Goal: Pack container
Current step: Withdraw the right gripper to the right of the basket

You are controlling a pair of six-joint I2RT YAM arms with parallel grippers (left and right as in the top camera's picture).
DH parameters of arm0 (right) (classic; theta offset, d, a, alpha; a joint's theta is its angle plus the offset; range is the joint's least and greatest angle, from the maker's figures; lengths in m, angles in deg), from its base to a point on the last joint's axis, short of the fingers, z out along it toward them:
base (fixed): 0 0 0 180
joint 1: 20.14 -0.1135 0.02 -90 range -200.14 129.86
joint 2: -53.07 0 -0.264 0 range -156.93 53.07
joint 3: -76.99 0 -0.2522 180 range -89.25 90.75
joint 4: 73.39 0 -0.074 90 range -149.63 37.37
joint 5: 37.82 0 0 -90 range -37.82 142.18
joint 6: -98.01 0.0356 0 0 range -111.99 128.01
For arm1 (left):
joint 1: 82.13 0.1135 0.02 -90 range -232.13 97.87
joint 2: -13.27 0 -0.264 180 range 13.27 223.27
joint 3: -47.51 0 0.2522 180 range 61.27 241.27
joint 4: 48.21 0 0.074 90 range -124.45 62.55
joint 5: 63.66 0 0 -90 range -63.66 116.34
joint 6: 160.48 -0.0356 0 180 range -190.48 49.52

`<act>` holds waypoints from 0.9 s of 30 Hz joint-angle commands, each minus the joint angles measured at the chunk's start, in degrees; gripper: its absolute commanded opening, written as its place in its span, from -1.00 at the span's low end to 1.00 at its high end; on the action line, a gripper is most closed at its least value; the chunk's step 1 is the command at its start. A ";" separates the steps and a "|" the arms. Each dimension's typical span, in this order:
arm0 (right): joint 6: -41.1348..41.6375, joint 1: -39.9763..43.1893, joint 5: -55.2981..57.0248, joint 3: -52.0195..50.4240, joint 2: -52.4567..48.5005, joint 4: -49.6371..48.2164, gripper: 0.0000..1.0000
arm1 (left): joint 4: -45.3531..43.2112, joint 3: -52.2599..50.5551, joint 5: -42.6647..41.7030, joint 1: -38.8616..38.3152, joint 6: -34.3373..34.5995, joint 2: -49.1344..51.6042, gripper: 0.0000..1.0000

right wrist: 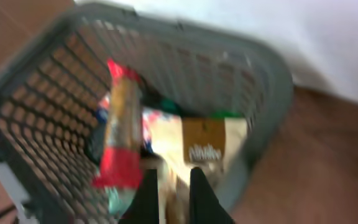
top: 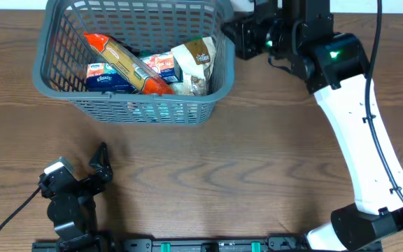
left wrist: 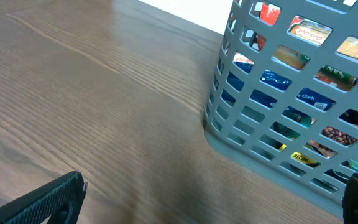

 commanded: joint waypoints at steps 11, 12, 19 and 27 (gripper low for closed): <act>-5.97 0.17 5.33 1.05 4.17 9.55 -0.98 | 0.13 -1.20 -0.17 -0.22 0.33 -0.35 0.97; -5.97 0.17 6.91 1.05 4.37 10.36 -0.97 | 0.13 -1.18 -0.15 -0.22 0.33 -0.35 0.97; -5.99 0.15 8.59 0.85 4.48 12.31 -0.97 | 0.13 -1.18 -0.17 -0.22 0.33 -0.35 0.97; -6.58 0.55 7.69 0.04 5.05 17.86 -0.97 | 0.13 -1.20 -0.15 -0.22 0.33 -0.35 0.97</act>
